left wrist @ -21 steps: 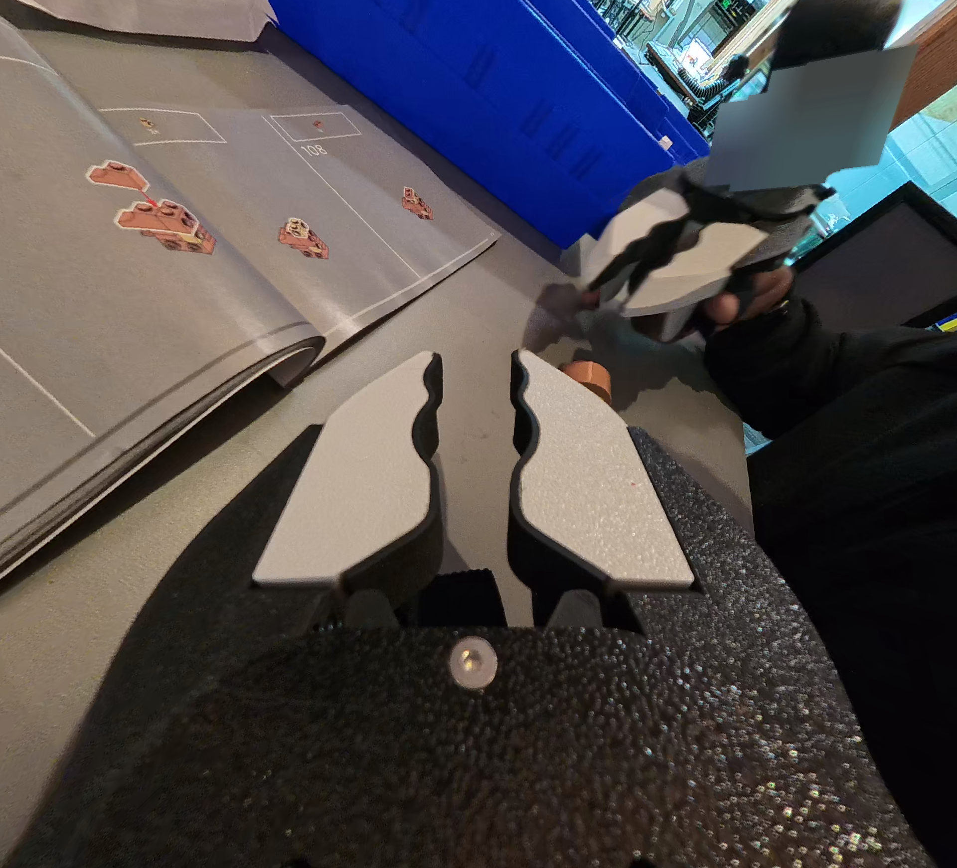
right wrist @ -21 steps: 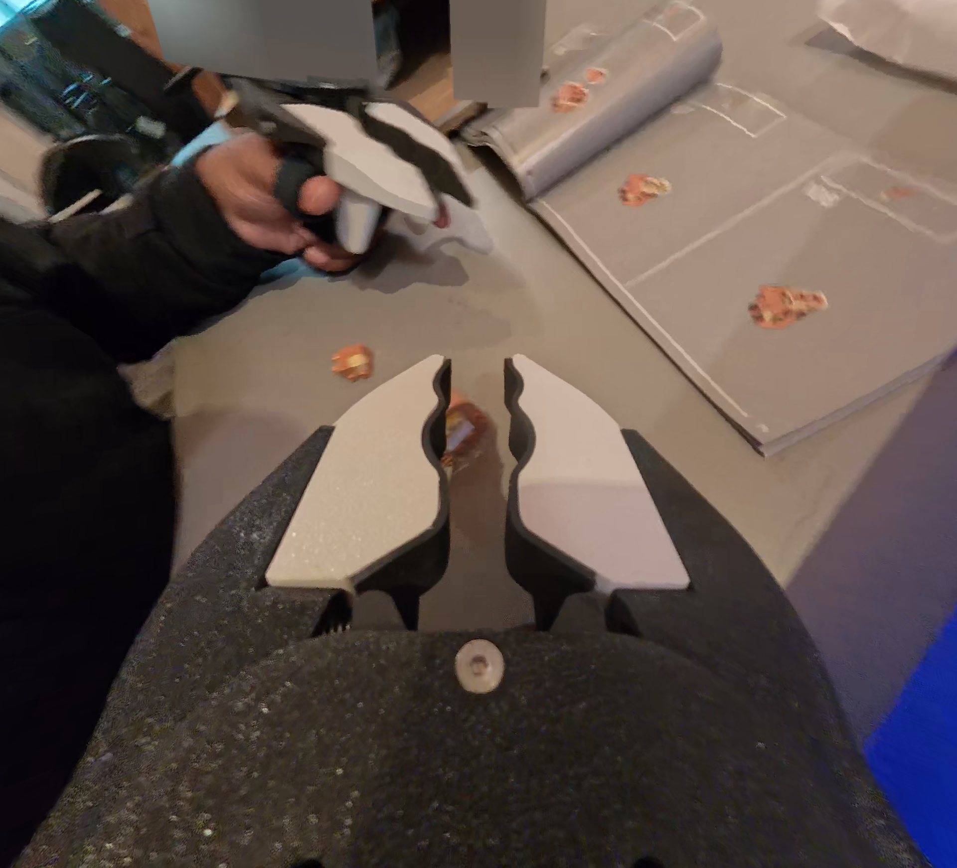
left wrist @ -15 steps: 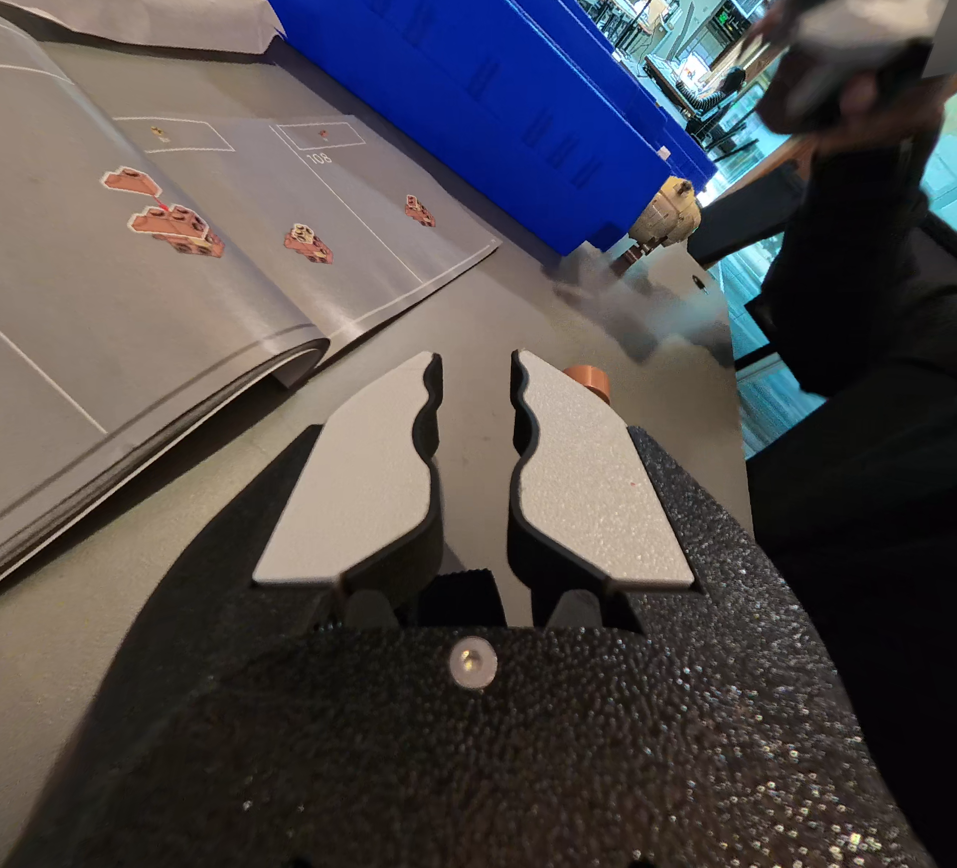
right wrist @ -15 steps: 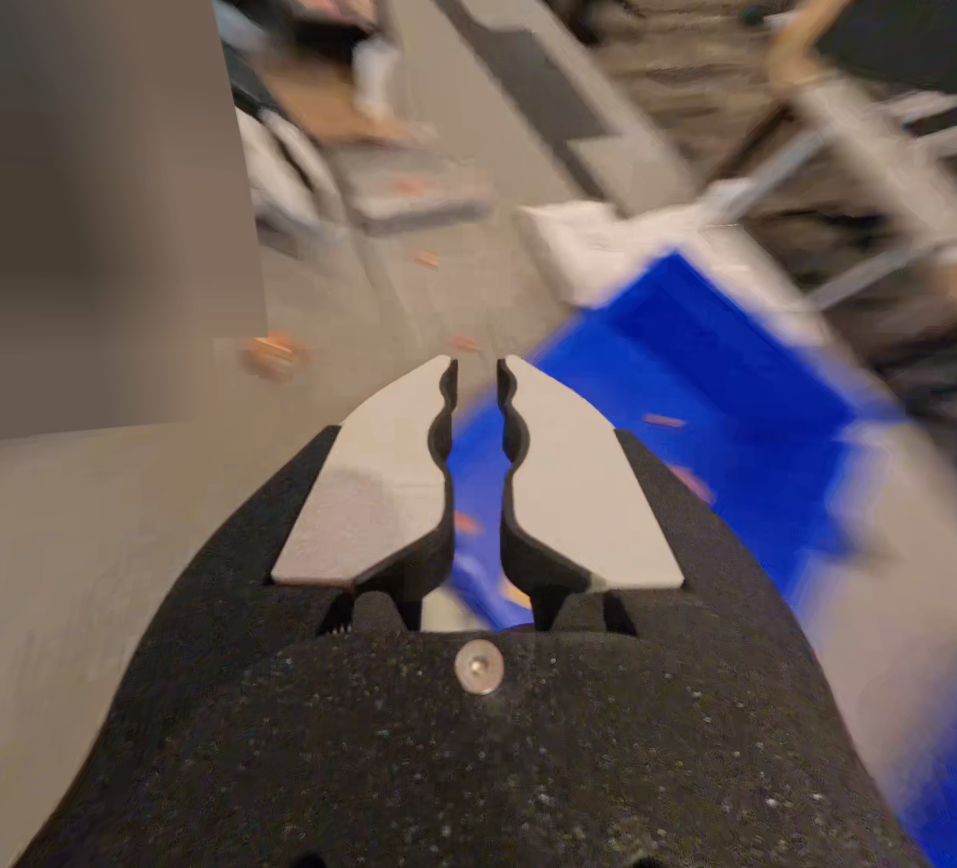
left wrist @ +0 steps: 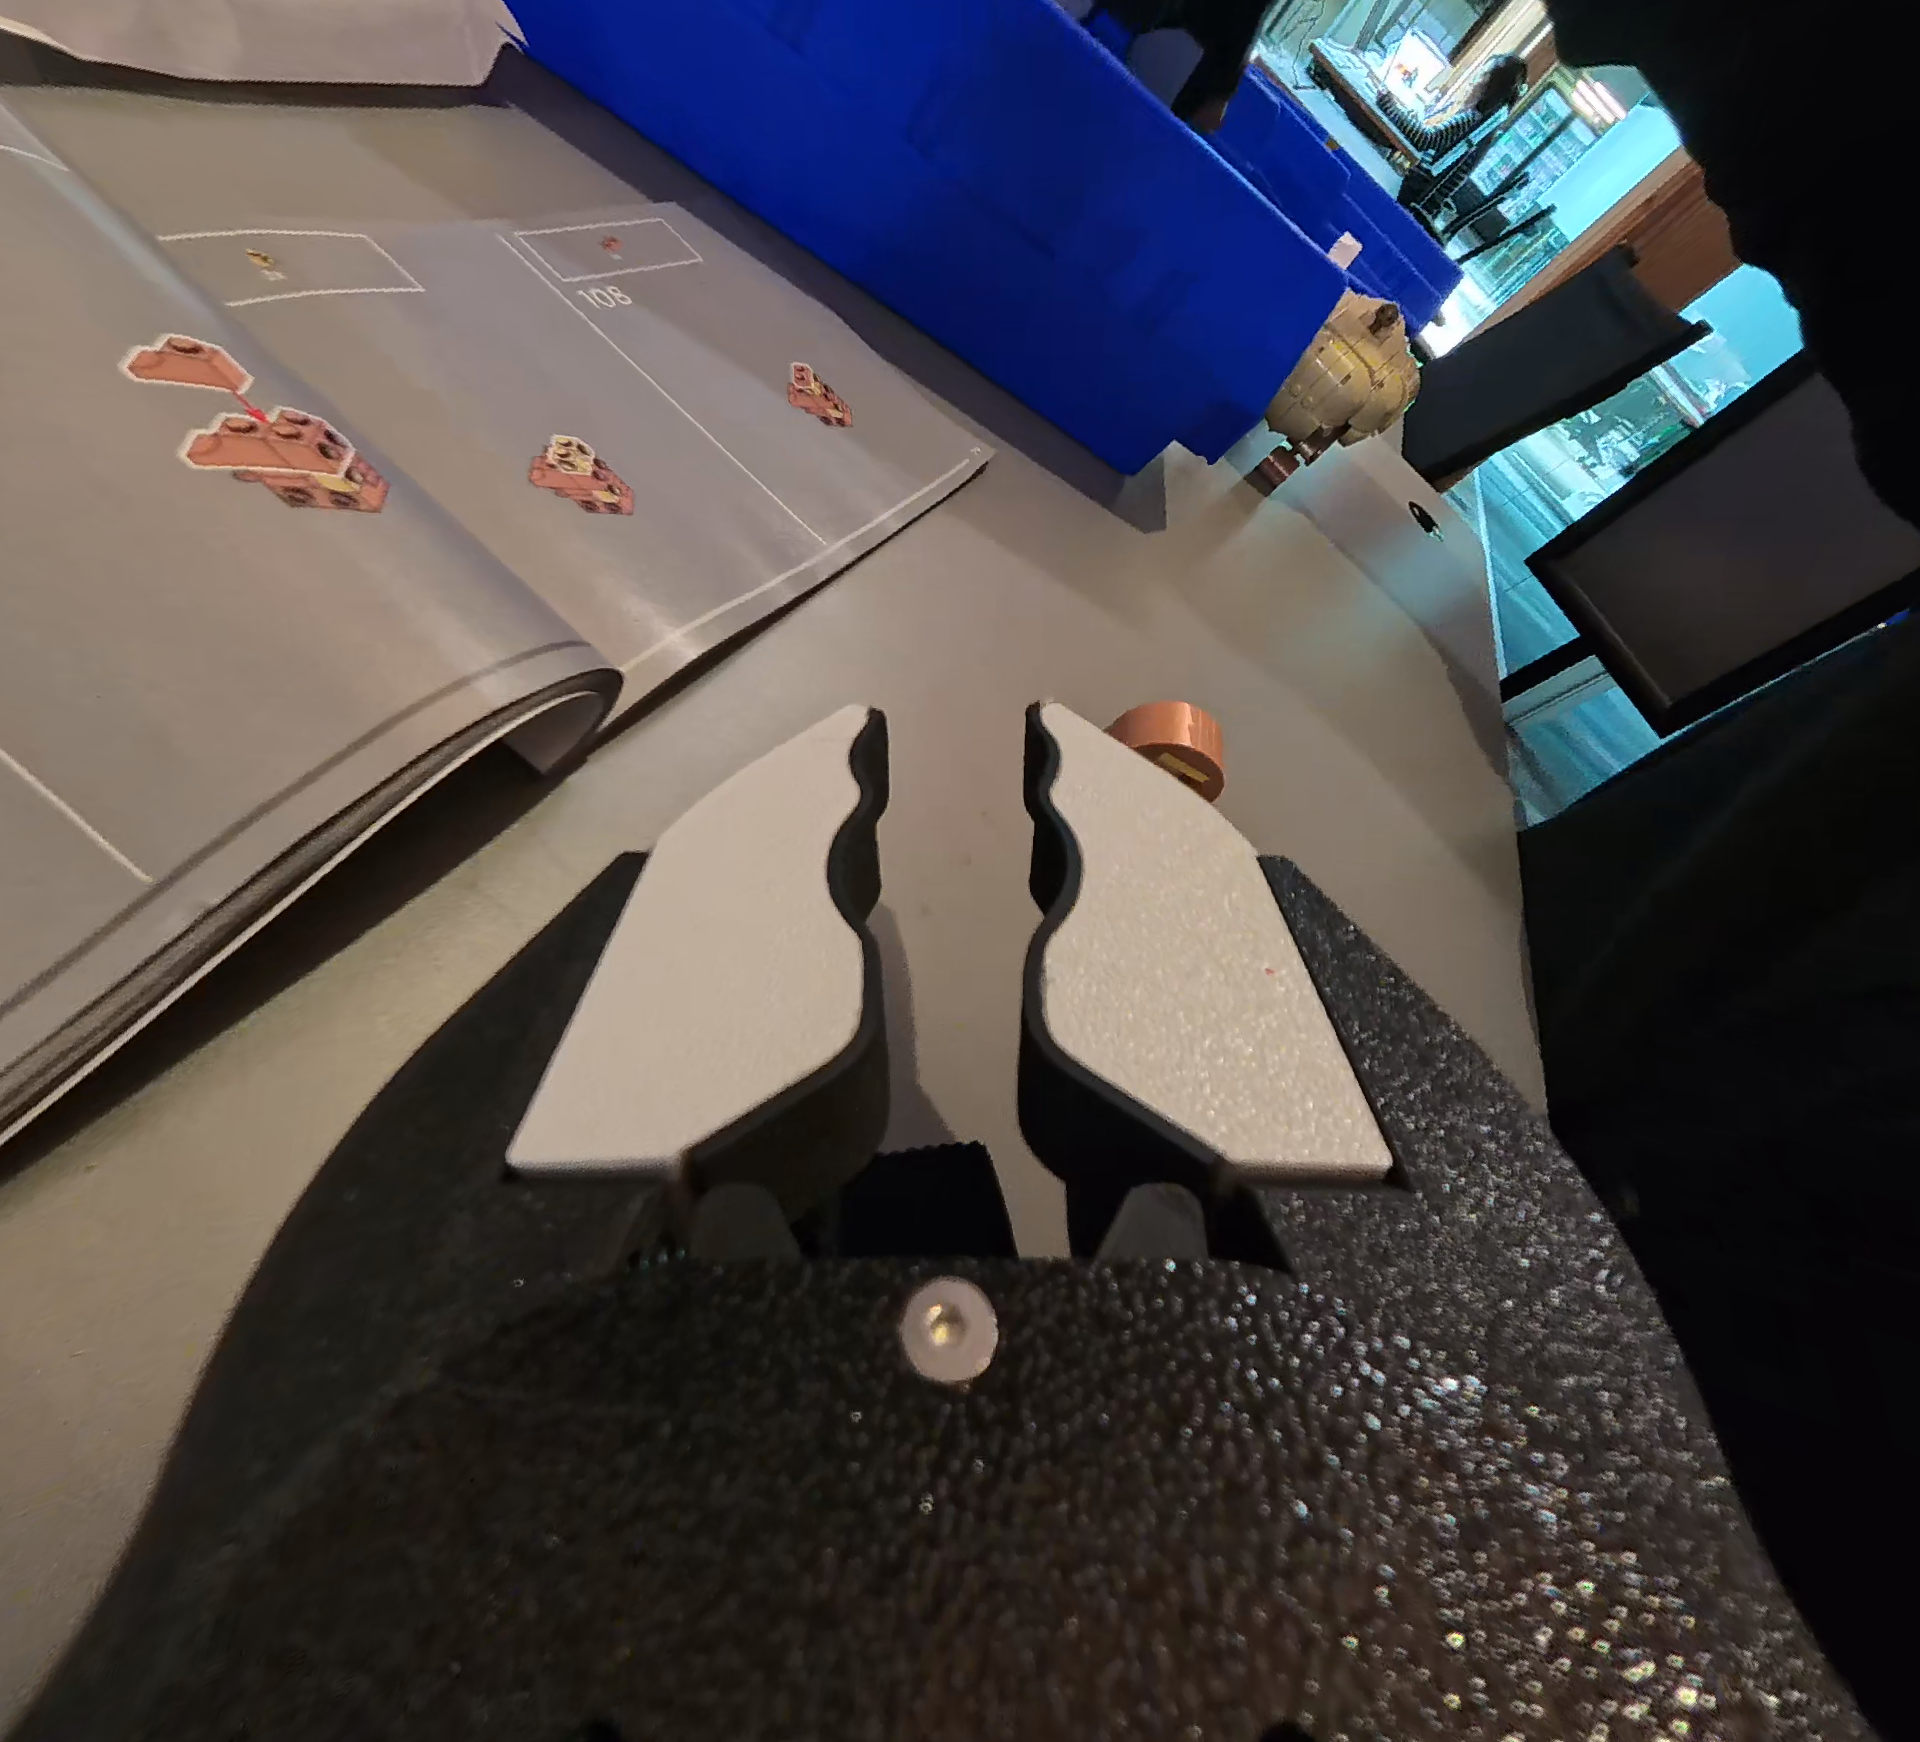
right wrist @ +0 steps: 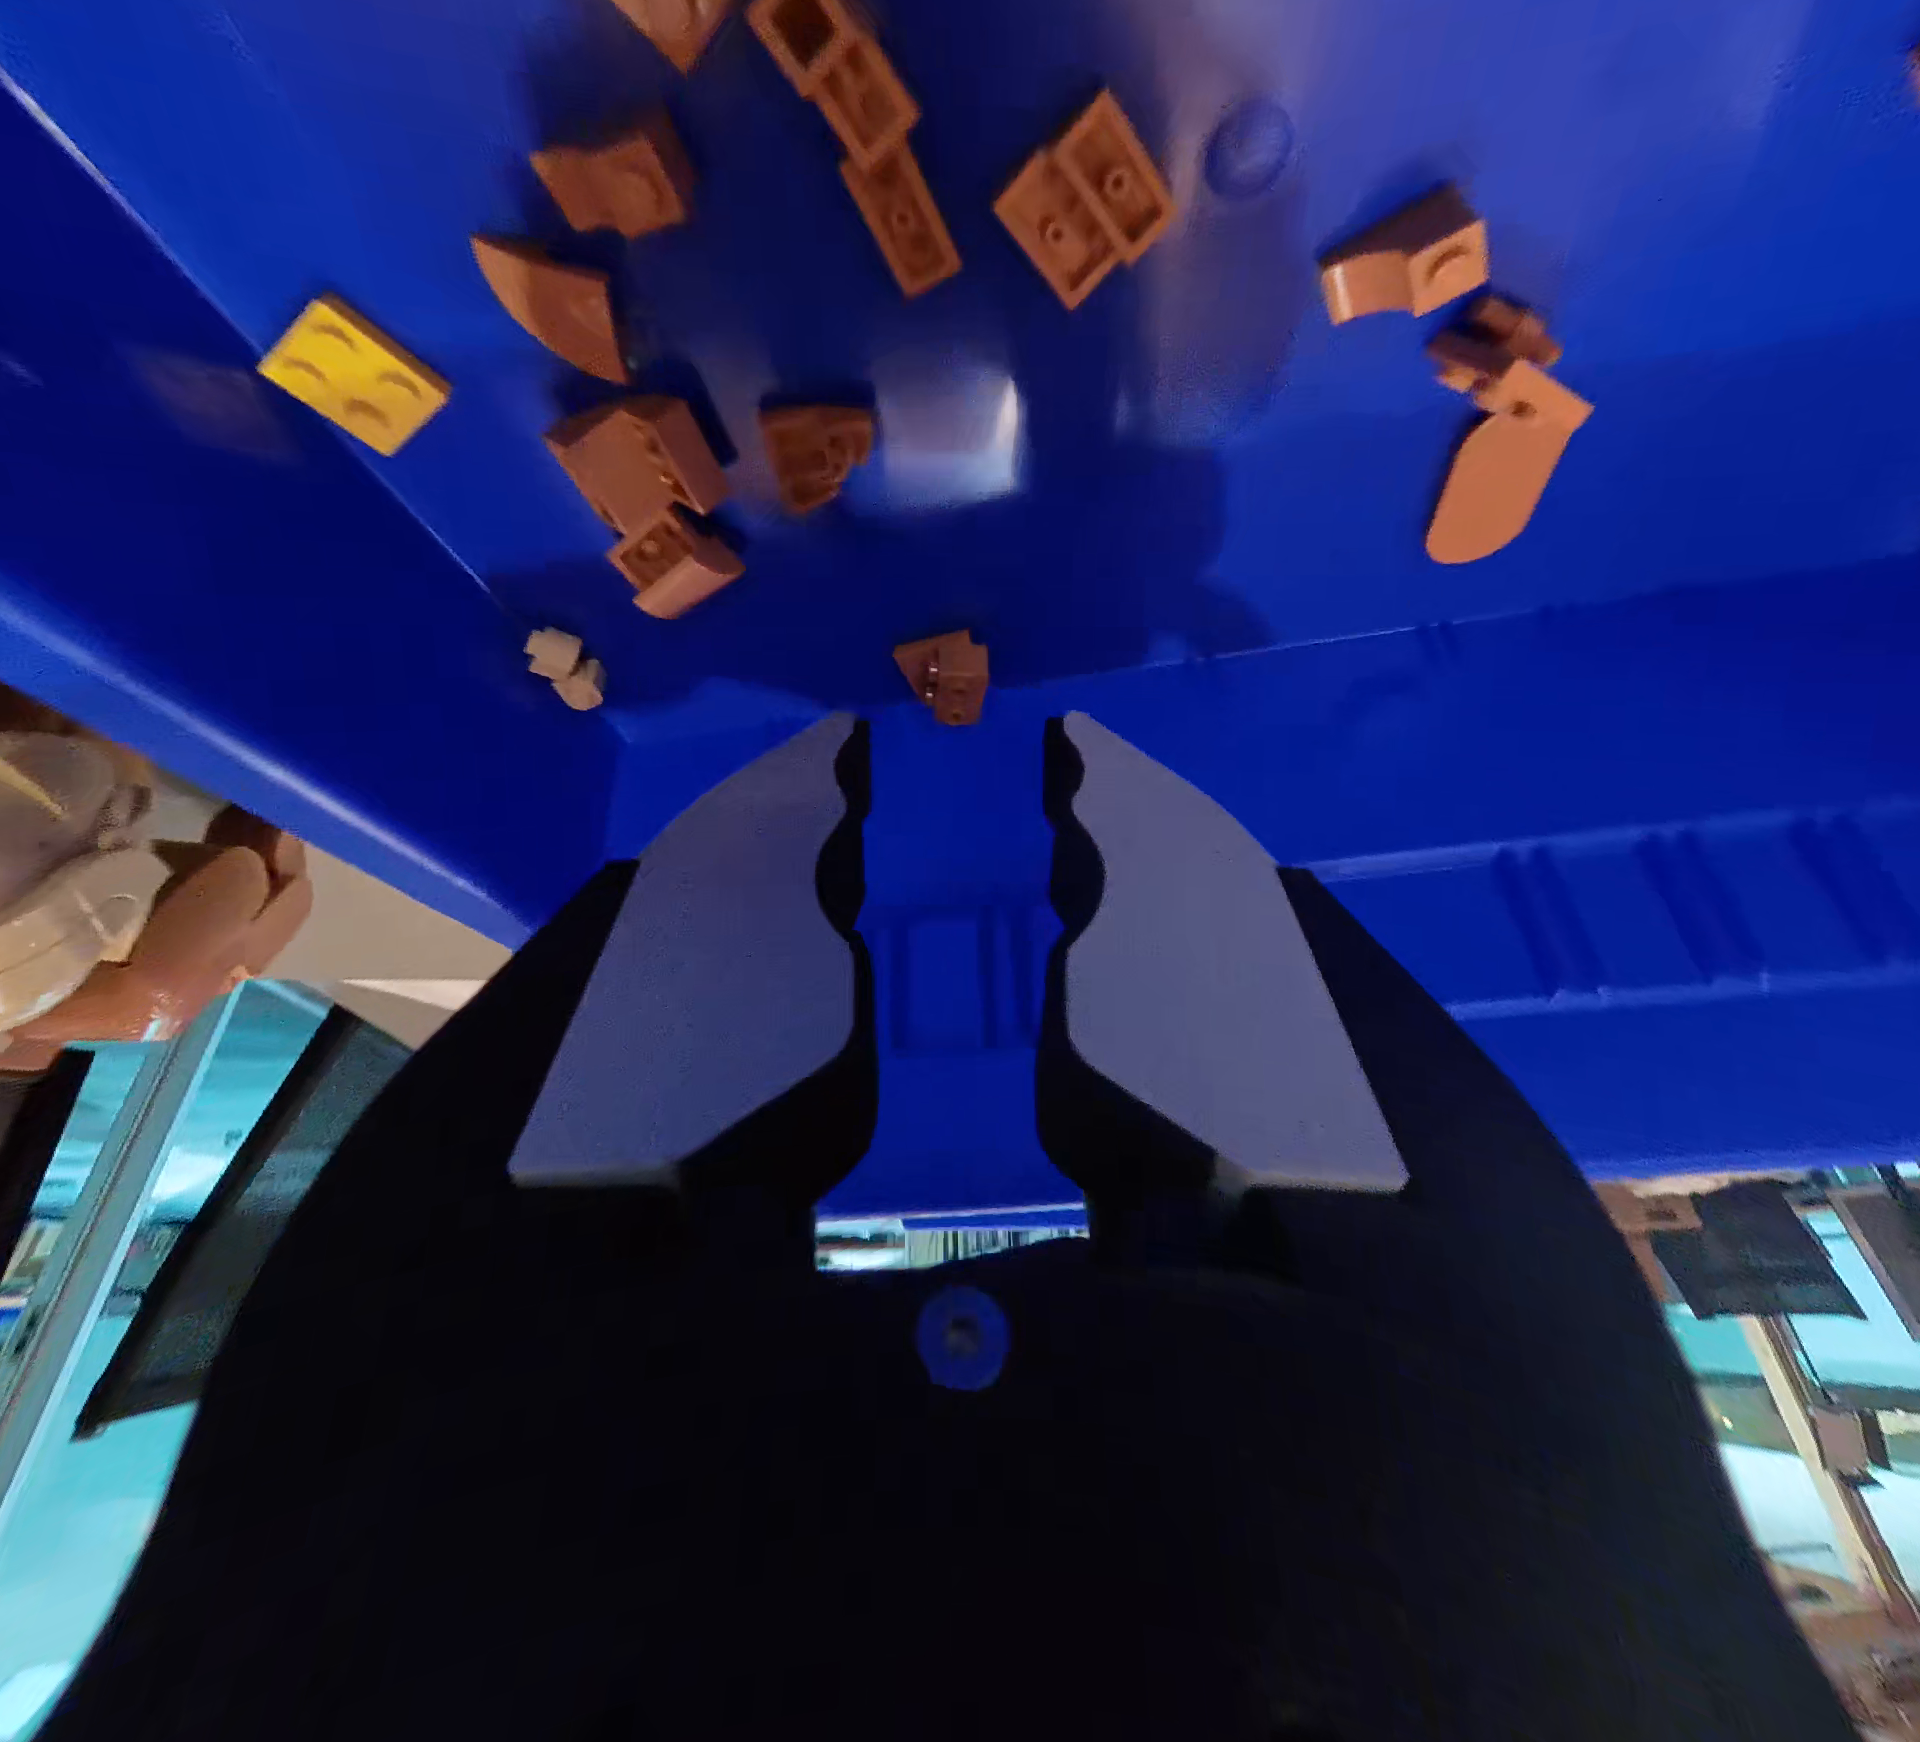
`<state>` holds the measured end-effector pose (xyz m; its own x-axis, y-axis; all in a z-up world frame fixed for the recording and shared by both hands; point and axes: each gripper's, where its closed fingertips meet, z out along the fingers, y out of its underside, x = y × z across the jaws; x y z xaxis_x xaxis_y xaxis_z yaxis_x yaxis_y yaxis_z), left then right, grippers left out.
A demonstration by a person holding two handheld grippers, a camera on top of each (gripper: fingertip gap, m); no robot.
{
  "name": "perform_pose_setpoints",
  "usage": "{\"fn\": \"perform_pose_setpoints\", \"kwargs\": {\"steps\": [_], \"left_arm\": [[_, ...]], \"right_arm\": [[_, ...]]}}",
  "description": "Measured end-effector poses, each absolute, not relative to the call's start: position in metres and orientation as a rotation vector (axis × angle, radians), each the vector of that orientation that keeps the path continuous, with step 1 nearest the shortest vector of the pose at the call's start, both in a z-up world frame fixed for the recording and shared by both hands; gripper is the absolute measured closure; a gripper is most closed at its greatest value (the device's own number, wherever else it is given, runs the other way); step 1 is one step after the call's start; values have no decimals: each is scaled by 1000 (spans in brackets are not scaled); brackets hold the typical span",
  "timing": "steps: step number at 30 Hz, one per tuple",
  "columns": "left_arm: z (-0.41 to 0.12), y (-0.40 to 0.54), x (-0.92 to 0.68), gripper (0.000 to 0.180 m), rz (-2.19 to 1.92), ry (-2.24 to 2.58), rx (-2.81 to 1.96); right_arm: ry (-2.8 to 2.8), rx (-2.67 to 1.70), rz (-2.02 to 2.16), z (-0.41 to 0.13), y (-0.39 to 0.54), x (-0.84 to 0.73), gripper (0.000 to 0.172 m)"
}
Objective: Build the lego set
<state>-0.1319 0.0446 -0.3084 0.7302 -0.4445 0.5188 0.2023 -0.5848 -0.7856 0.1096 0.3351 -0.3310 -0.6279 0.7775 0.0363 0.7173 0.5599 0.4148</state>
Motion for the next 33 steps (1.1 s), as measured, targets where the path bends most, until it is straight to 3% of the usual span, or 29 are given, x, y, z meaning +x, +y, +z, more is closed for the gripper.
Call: {"fn": "perform_pose_setpoints", "kwargs": {"steps": [8, 12, 17, 25, 33], "left_arm": [[-309, 43, -130, 157, -882, 203, -2017], [-309, 43, -130, 157, -882, 201, -2017], [-309, 42, -129, 156, -877, 207, -2017], [-310, 40, -125, 156, -842, 247, -2029], [-311, 39, -124, 157, -822, 263, -2038]], "right_arm": [[2574, 1198, 689, -352, 341, 116, 141], [2547, 1150, 763, -355, 345, 119, 155], [2558, 1156, 765, -346, 343, 120, 155], [2663, 1418, 402, -317, 313, 102, 155], [2782, 1410, 164, -315, 286, 86, 155]]}}
